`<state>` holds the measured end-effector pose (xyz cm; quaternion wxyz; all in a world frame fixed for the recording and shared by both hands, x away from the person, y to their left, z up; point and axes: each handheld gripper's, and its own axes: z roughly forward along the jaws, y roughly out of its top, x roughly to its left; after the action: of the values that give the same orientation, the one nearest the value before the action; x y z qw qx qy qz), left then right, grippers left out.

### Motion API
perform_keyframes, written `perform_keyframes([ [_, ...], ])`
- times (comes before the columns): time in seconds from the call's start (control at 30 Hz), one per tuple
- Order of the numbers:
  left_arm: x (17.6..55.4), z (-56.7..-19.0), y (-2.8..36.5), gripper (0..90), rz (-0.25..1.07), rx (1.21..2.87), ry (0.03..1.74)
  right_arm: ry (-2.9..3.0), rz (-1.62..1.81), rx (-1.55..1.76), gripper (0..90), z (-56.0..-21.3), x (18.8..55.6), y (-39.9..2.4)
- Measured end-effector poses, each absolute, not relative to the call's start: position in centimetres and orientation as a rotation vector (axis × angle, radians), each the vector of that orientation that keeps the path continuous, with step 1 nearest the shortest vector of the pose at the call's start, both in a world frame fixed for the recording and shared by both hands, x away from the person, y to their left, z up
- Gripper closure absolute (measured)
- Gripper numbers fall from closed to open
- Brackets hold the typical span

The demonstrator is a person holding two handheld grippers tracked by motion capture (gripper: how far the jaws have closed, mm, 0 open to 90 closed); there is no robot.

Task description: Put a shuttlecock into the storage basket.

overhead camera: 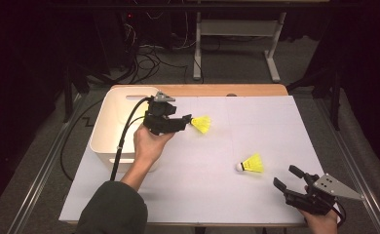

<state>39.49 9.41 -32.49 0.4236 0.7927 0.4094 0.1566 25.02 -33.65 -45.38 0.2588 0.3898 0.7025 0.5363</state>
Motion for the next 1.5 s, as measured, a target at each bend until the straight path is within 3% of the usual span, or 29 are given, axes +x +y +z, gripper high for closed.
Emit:
perform_keyframes([
  [1.5,40.0,-35.8,4.7,39.8,0.348,2.056,0.998,1.889,1.437,1.079,25.8,-45.4,25.1,-33.8],
])
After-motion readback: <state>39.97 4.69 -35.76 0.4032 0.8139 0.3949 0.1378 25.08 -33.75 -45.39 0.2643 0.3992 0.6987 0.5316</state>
